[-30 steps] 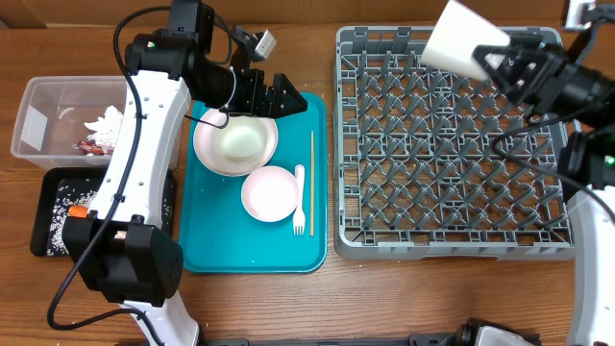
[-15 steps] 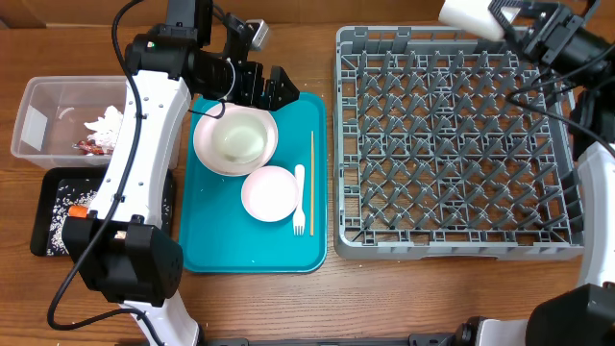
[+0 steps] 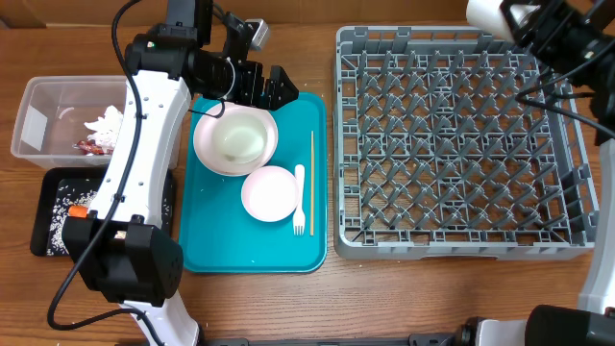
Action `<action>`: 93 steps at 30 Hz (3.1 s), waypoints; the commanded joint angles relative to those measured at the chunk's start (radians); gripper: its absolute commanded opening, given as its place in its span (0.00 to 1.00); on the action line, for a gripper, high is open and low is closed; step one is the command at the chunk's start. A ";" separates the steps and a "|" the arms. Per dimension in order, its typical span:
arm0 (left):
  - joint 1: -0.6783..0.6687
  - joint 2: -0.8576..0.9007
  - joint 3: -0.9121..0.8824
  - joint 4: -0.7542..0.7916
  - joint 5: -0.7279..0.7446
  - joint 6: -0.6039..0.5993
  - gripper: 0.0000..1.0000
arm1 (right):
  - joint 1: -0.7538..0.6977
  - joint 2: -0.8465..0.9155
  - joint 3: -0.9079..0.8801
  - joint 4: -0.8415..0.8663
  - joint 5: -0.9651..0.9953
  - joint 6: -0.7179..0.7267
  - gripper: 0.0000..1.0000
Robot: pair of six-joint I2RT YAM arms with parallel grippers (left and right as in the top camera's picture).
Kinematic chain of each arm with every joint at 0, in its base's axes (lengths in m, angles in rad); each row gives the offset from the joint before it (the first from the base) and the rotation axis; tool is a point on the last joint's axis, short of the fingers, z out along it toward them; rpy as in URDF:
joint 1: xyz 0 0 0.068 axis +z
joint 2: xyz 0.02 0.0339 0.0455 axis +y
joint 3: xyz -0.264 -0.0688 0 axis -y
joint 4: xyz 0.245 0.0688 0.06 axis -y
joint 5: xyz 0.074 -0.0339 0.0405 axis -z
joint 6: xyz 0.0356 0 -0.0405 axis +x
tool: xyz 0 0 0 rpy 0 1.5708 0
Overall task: Sort waste into correct bins and load items into the dishwasher rack
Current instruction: 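Lift the white cup with the right gripper toward the rack's far edge, then lower the white cup upright into the rack's far area with the right gripper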
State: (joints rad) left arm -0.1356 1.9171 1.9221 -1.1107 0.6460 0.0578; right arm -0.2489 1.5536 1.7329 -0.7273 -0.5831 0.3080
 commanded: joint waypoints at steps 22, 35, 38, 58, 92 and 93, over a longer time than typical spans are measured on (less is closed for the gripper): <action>0.000 0.008 -0.003 0.001 -0.004 0.006 1.00 | 0.158 0.240 0.030 -0.158 0.469 -0.179 0.34; -0.001 0.008 -0.003 0.001 -0.004 0.006 1.00 | 0.238 0.311 0.030 -0.140 0.702 -0.233 0.31; -0.001 0.008 -0.003 0.001 -0.004 0.005 1.00 | 0.238 0.317 0.028 -0.142 0.661 -0.233 0.31; -0.002 0.008 -0.003 0.001 -0.004 0.006 1.00 | 0.243 0.426 0.028 -0.150 0.603 -0.234 0.30; -0.002 0.008 -0.003 0.001 -0.004 0.006 1.00 | 0.243 0.470 0.058 -0.190 0.603 -0.238 0.28; -0.002 0.008 -0.003 0.001 -0.004 0.006 1.00 | 0.243 0.470 0.058 -0.189 0.603 -0.238 0.30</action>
State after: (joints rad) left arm -0.1356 1.9171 1.9221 -1.1103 0.6456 0.0574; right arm -0.0067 2.0254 1.7546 -0.9253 0.0257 0.0769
